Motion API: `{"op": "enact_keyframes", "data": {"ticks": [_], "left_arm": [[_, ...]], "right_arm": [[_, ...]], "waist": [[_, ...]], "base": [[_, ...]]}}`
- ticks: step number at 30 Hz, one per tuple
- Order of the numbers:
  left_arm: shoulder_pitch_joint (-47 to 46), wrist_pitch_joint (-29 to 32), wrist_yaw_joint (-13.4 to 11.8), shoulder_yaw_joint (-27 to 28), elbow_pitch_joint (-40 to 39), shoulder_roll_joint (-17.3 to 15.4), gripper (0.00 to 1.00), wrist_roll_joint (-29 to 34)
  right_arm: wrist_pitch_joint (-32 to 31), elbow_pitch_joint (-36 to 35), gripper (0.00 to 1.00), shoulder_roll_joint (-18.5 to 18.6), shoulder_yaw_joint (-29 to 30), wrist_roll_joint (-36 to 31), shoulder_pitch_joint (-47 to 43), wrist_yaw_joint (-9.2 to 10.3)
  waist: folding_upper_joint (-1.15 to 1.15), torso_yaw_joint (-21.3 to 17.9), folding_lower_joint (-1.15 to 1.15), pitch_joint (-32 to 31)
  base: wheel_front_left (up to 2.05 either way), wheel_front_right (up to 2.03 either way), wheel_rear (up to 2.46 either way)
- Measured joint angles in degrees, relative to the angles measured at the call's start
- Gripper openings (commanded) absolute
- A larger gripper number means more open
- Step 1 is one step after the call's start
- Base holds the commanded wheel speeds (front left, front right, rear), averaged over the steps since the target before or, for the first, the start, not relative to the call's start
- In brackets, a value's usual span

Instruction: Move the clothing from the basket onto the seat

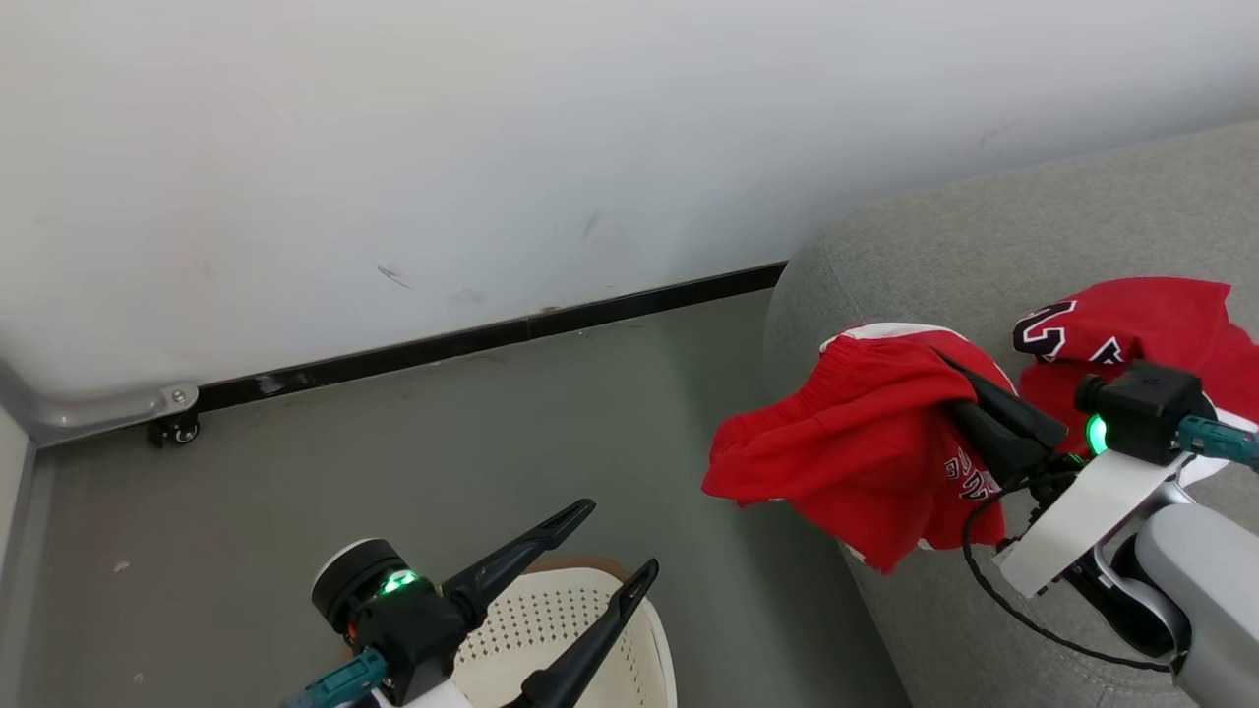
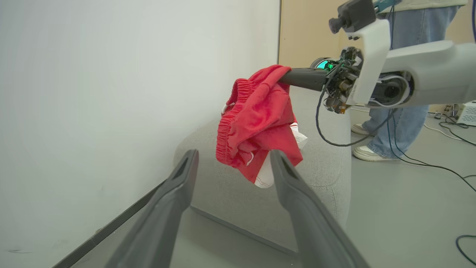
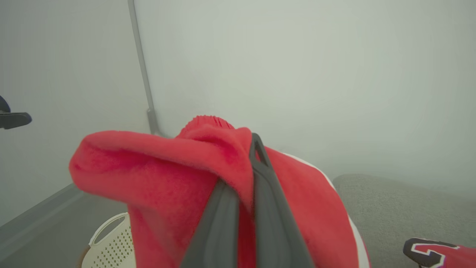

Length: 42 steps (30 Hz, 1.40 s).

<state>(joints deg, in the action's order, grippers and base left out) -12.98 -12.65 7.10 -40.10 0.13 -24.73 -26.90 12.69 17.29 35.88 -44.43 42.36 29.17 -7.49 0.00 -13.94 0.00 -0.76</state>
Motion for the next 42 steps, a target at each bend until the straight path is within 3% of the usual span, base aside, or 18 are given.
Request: {"op": "enact_keyframes", "data": {"ticks": [42], "left_arm": [[-2.57,-0.98,0.02,-3.7,-0.16,-0.49,1.0,-2.93]], "right_arm": [[1.0,-1.74,0.0,0.71,9.67,-2.25,-7.16,0.0]], "waist": [[0.0,-11.39,0.0,2.37]], "base": [[0.0,0.0,0.0]]}}
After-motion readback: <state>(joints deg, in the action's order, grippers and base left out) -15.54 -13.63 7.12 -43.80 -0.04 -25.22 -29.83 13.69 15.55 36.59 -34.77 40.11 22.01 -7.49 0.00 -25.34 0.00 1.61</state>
